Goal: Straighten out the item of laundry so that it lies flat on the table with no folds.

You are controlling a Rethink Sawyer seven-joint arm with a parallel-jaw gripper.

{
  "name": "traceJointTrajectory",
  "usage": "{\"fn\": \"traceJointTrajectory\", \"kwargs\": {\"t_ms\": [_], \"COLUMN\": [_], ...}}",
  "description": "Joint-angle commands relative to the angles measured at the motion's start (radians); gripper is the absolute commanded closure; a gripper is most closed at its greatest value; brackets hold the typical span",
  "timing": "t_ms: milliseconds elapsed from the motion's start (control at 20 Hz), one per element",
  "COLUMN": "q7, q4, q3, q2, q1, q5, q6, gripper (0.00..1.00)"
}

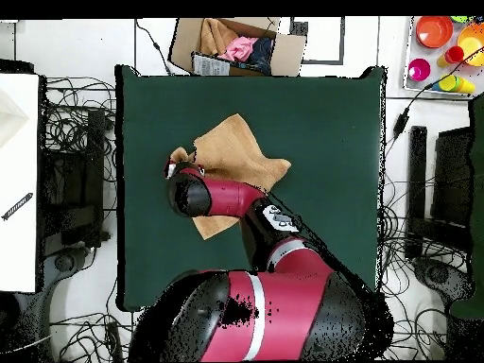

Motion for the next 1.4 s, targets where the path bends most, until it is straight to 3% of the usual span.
{"fn": "traceJointTrajectory", "kwargs": {"t_ms": [50, 300, 350, 550, 600, 750, 1000, 1400], "q7": [0.137, 0.107, 0.099, 0.095, 0.075, 0.119, 0.122, 0.057], "q4": [-0.034, -0.047, -0.054, -0.064, -0.073, -0.048, -0.048, -0.106], "q3": [0.059, 0.081, 0.079, 0.064, 0.050, 0.025, -0.074, -0.073], "q2": [0.195, 0.206, 0.205, 0.182, 0.150, 0.075, -0.174, -0.303], "q1": [-0.026, -0.033, -0.032, -0.017, -0.001, 0.019, 0.099, 0.062], "q5": [-0.022, -0.043, -0.054, -0.065, -0.053, -0.011, 0.050, 0.020], "q6": [-0.045, -0.033, -0.024, -0.037, 0.024, 0.039, 0.262, 0.498], "gripper": [1.00, 1.00, 0.00, 0.00, 0.00, 0.00, 0.00, 0.00]}}
